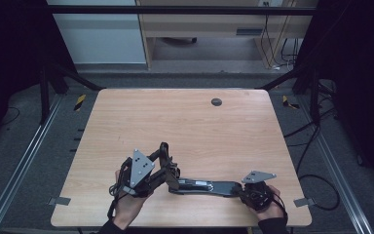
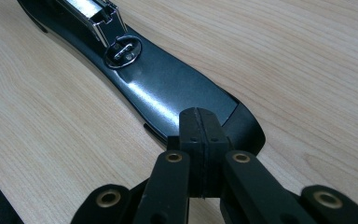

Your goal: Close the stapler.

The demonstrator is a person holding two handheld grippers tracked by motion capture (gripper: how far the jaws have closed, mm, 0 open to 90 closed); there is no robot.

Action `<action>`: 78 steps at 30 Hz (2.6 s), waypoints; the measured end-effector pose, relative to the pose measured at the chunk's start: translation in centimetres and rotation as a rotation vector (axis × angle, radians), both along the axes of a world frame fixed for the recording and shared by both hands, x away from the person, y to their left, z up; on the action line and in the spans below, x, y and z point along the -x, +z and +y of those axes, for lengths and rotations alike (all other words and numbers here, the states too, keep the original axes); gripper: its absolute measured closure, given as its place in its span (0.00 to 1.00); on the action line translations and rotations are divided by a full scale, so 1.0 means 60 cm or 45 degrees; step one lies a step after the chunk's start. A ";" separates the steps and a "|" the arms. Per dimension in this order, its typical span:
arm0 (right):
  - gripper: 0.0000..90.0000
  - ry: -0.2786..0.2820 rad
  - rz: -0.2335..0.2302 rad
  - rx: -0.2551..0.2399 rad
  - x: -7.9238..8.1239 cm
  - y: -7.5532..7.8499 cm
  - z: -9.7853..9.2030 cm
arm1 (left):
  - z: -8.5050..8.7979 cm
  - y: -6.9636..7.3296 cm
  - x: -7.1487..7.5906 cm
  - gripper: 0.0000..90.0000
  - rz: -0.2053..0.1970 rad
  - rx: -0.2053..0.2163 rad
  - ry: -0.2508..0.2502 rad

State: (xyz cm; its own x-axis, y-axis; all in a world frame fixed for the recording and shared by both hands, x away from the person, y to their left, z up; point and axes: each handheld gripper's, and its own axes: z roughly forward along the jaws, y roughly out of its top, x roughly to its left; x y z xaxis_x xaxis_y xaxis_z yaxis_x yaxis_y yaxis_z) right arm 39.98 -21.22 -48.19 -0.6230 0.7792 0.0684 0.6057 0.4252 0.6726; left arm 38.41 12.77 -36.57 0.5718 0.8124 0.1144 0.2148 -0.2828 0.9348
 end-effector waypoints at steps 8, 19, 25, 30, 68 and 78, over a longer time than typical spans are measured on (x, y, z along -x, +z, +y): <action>1.00 -0.007 0.001 -0.009 -0.001 -0.001 -0.001 | -0.015 0.001 0.002 0.65 -0.020 -0.028 -0.004; 1.00 -0.003 -0.002 -0.004 0.000 -0.001 -0.001 | -0.029 0.001 0.004 0.65 -0.041 -0.063 -0.003; 1.00 -0.005 0.000 -0.007 0.000 -0.001 -0.001 | -0.038 0.000 0.006 0.66 -0.053 -0.081 0.000; 1.00 -0.008 0.002 -0.010 0.000 -0.001 -0.001 | -0.046 0.000 0.007 0.66 -0.065 -0.098 0.002; 1.00 -0.005 0.001 -0.007 0.000 -0.001 -0.001 | -0.101 -0.010 0.018 0.66 -0.154 -0.212 0.031; 1.00 -0.001 -0.001 -0.005 0.000 -0.001 -0.002 | -0.116 -0.017 0.022 0.67 -0.200 -0.249 0.057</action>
